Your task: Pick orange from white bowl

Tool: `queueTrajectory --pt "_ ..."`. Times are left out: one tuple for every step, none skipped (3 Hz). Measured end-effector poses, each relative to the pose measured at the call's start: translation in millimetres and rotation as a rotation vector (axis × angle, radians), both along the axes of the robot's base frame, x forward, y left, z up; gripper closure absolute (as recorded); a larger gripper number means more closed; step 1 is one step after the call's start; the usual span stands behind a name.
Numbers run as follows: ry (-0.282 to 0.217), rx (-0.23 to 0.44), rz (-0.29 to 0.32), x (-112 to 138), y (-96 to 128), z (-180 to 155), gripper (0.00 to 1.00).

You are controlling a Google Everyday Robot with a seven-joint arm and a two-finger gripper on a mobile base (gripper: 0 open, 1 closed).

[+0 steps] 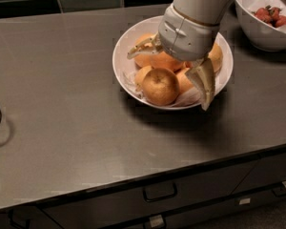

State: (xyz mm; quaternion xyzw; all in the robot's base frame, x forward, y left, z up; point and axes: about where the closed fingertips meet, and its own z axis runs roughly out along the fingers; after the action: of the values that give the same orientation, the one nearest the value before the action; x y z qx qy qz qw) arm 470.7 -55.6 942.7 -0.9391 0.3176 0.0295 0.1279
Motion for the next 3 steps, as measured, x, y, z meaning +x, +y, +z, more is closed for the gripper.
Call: queueTrajectory --pt "0.038 0.006 0.016 -3 6 -13 0.03" --pt "0.069 0.01 0.039 -6 12 -24 0.14" --pt "0.088 0.004 0.082 -7 18 -31 0.2"
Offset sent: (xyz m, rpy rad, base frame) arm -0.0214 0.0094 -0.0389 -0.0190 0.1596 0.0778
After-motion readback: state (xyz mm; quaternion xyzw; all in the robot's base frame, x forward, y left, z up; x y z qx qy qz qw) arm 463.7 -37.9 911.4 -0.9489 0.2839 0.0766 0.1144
